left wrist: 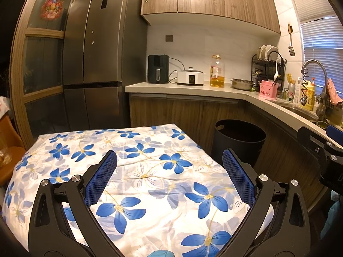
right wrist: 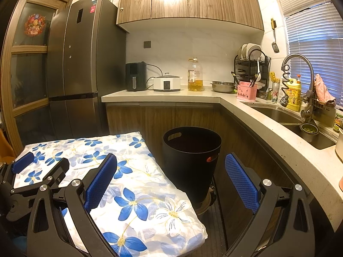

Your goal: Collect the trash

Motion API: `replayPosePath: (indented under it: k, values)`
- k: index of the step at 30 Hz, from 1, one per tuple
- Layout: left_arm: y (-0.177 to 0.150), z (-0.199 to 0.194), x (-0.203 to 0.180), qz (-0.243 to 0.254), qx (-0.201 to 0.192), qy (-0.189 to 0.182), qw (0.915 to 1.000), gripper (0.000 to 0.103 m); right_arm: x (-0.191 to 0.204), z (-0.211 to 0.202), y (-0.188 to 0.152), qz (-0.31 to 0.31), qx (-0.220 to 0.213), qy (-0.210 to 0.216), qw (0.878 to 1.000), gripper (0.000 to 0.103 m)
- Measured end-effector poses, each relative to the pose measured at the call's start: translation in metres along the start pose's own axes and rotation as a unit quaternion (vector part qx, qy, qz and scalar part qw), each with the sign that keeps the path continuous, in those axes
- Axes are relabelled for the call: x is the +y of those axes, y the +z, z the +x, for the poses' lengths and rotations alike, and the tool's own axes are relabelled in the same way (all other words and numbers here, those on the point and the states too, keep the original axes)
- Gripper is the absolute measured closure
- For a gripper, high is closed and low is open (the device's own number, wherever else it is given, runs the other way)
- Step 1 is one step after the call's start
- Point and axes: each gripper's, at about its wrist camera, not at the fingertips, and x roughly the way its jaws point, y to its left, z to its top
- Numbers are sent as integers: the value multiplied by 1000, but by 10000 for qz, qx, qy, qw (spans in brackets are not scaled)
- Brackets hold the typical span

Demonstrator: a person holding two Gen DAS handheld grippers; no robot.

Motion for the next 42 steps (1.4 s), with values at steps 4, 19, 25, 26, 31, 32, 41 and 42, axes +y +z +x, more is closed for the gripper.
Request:
replayPosePath:
  k: [4,19,25,26,31,32,41,42]
  values:
    - [1,0,0,-1,-2,13,10000,6,0,0,0,8,0,-6,10000,6]
    - [1,1,-2,16,-2,14,10000,6,-2,1,1,28,6,2,10000,6]
    - [1,1,-3,19,-3,13,10000,6,-3,1,1,37,9,10,10000,6]
    - [1,1,-3,18,-2,18,10000,6,-2,1,1,37,9,11,10000,6]
    - [1,0,-3,22,1,11,10000,6,-3,1,1,40,7,9,10000,6]
    - [1,0,-3,22,1,22,10000,6,-3,1,1,40,7,7,10000,6]
    - [2,1,-4,43,5,27,10000,6,-4,1,1,63,5,18,10000,6]
    - [1,1,-6,48,2,28,10000,6,-5,1,1,67,10,20,10000,6]
